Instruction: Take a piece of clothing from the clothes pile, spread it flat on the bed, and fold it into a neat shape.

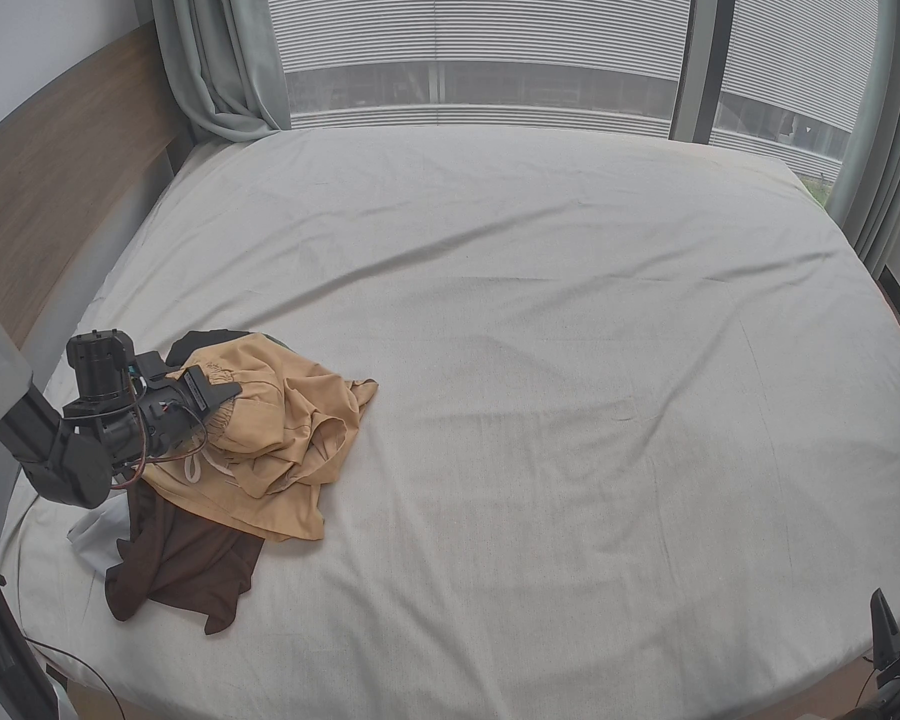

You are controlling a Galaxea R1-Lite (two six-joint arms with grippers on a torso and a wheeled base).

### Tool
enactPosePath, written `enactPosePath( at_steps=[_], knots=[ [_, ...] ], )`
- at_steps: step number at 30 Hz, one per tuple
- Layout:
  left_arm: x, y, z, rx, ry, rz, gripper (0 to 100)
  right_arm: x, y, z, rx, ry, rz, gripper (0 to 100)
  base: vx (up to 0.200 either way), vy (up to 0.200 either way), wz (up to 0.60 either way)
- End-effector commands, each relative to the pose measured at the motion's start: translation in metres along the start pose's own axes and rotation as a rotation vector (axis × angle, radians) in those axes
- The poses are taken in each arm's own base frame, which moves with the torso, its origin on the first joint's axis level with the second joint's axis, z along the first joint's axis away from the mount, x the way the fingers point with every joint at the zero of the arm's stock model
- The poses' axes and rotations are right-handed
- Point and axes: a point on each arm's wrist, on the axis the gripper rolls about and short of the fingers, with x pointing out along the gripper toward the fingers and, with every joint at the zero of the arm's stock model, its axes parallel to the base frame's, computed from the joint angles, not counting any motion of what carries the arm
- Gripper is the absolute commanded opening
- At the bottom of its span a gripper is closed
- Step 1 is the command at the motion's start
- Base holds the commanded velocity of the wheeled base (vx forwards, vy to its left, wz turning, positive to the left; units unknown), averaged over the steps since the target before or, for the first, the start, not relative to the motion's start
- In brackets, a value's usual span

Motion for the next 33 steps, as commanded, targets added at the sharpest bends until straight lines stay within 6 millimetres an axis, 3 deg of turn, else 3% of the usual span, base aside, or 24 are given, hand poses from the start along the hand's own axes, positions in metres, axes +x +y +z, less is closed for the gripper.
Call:
enactPosePath(
  at_steps=[1, 8, 13, 27, 33],
  knots=[
    [-0.021, -0.019, 0.005, -0.024, -0.031, -0.045, 0, 0.000, 0.000, -0.005, 0.000, 0.001, 0.001, 100, 0.000, 0.000, 0.00],
    [-0.039, -0.044, 0.009, -0.116, -0.060, -0.106, 0, 0.000, 0.000, -0.005, 0.000, 0.001, -0.001, 100, 0.000, 0.000, 0.00],
    [-0.045, -0.049, 0.010, -0.091, -0.052, -0.146, 0, 0.000, 0.000, -0.005, 0.000, 0.001, 0.001, 100, 0.000, 0.000, 0.00],
    [-0.061, -0.072, -0.011, -0.066, -0.005, -0.205, 0, 0.000, 0.000, -0.005, 0.000, 0.001, 0.001, 100, 0.000, 0.000, 0.00],
    [-0.073, -0.094, -0.018, -0.056, -0.001, -0.266, 0, 0.000, 0.000, -0.005, 0.000, 0.001, 0.001, 100, 0.000, 0.000, 0.00]
  ],
)
